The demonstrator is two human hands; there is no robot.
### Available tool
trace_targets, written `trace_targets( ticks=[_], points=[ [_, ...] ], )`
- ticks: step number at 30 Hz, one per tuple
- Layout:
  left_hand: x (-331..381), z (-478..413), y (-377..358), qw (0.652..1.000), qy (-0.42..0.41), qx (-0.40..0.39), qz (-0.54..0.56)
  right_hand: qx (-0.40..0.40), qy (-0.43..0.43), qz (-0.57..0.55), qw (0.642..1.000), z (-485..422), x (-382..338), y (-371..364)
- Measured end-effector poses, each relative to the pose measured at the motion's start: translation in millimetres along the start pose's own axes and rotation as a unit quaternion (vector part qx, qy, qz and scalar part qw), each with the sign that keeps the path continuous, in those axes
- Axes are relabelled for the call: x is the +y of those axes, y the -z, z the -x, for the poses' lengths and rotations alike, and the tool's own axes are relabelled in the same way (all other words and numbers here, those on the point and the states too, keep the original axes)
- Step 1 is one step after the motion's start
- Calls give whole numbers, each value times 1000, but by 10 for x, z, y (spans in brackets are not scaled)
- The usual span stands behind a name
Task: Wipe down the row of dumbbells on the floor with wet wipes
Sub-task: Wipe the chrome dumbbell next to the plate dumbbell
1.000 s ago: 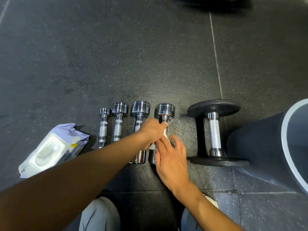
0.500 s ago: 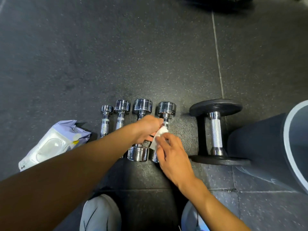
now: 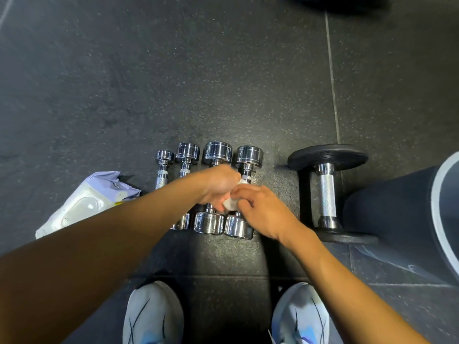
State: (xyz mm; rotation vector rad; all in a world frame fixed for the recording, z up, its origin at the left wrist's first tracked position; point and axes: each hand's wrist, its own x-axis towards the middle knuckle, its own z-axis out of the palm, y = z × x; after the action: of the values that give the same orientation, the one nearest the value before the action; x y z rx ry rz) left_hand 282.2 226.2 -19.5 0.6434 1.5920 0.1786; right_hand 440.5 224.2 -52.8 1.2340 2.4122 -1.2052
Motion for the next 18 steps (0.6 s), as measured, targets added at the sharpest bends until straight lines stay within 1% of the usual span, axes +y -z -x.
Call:
trace_targets(
  ticks=[2, 3, 5, 7, 9, 15, 18],
  points=[
    [-29, -13, -18, 999, 1, 15, -40, -38, 5, 9, 999, 120, -38, -66],
    [-31, -29, -15, 998, 1, 28, -48, -42, 6, 15, 999, 166, -40, -103],
    [-18, -76, 38, 997, -4, 55, -59, -13, 8, 25, 1000, 215, -62, -134],
    [-14, -93, 127, 996, -5, 62, -58, 30, 21, 43, 998, 212, -65, -177],
    [-37, -94, 195, 997, -3, 63, -43, 57, 32, 74, 995, 190, -31, -217],
    [-134, -112, 177, 996, -36, 85, -20, 98, 47, 154, 982, -16, 77, -36],
    [-123, -124, 110, 995, -57, 76, -24, 114, 45, 196, 973, -153, 145, 137]
  ],
)
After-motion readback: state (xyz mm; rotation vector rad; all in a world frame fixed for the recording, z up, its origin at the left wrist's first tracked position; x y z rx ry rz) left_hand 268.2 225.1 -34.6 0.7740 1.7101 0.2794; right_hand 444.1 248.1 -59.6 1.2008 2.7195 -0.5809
